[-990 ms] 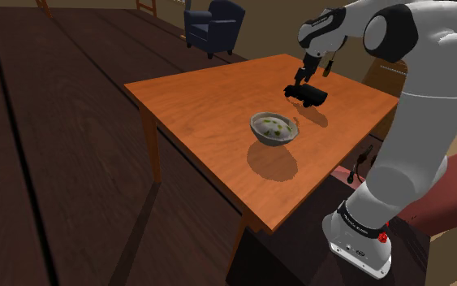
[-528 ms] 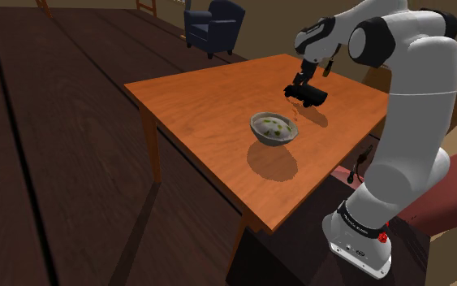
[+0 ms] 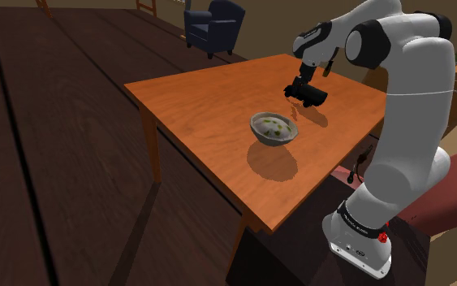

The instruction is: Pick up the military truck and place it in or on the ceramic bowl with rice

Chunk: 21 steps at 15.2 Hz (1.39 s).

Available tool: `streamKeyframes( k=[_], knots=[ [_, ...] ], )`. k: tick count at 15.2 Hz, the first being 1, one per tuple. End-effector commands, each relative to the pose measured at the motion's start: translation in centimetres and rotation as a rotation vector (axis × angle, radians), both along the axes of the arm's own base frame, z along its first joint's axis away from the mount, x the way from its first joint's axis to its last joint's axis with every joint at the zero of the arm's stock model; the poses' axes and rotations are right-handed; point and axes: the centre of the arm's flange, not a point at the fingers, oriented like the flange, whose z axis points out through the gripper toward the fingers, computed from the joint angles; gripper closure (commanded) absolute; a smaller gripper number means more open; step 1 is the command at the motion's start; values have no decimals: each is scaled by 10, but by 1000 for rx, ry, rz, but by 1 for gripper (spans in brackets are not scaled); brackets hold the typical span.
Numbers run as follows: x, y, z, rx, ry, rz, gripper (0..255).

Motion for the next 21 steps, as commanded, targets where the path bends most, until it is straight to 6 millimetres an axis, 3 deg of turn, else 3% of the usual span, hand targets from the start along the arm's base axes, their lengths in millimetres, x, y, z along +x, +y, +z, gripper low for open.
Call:
streamKeyframes(
  k=[1, 2, 3, 12, 21],
  knots=[
    [0, 0, 0, 0, 0, 0, 0],
    [0, 0, 0, 0, 0, 0, 0],
    [0, 0, 0, 0, 0, 0, 255],
    [0, 0, 0, 0, 0, 0, 255],
    [0, 0, 47, 0, 0, 0, 255]
  ],
)
